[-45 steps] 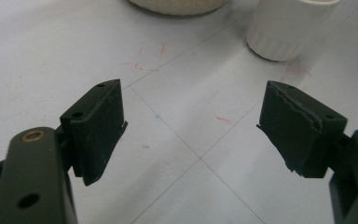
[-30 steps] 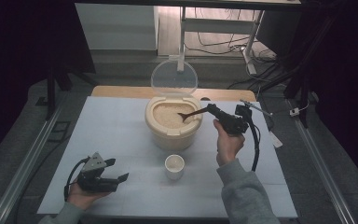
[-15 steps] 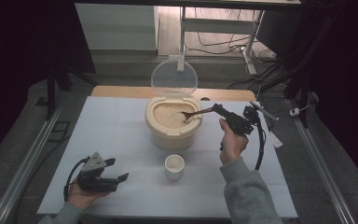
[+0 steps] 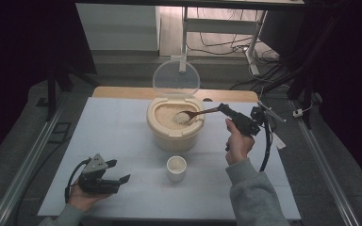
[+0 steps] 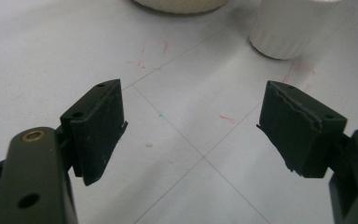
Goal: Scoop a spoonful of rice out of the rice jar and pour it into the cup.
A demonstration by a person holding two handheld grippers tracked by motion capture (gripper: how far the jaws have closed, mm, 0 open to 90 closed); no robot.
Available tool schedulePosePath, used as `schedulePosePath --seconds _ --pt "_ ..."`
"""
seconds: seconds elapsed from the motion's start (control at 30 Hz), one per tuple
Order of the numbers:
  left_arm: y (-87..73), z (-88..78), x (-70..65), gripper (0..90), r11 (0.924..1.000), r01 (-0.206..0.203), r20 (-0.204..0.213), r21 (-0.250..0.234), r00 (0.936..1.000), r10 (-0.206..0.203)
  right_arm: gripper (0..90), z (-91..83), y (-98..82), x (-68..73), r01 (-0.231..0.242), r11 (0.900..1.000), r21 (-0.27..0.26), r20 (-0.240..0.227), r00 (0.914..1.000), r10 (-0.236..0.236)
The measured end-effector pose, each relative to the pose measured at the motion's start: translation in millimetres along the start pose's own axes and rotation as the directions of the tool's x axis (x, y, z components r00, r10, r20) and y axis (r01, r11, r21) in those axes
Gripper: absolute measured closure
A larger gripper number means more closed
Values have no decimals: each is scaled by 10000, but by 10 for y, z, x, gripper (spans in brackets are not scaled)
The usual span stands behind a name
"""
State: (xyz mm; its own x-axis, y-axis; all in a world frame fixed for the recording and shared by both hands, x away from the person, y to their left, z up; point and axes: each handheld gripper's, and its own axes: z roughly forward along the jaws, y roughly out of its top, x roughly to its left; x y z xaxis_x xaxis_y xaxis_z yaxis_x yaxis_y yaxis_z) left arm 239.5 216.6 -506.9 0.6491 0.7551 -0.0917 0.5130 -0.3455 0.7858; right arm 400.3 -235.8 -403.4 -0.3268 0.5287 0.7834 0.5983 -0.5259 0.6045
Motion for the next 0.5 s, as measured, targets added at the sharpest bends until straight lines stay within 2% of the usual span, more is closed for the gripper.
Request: schedulePosePath --seconds 0.23,0.5 --pt "-2 5 -1 218 10000 -42 -42 48 10000 42 834 -17 22 -29 -382 9993 26 -154 9992 382" --pt "-1 -4 3 218 10000 -40 -56 30 10000 40 834 -51 41 -37 -539 9985 43 -269 9982 540"
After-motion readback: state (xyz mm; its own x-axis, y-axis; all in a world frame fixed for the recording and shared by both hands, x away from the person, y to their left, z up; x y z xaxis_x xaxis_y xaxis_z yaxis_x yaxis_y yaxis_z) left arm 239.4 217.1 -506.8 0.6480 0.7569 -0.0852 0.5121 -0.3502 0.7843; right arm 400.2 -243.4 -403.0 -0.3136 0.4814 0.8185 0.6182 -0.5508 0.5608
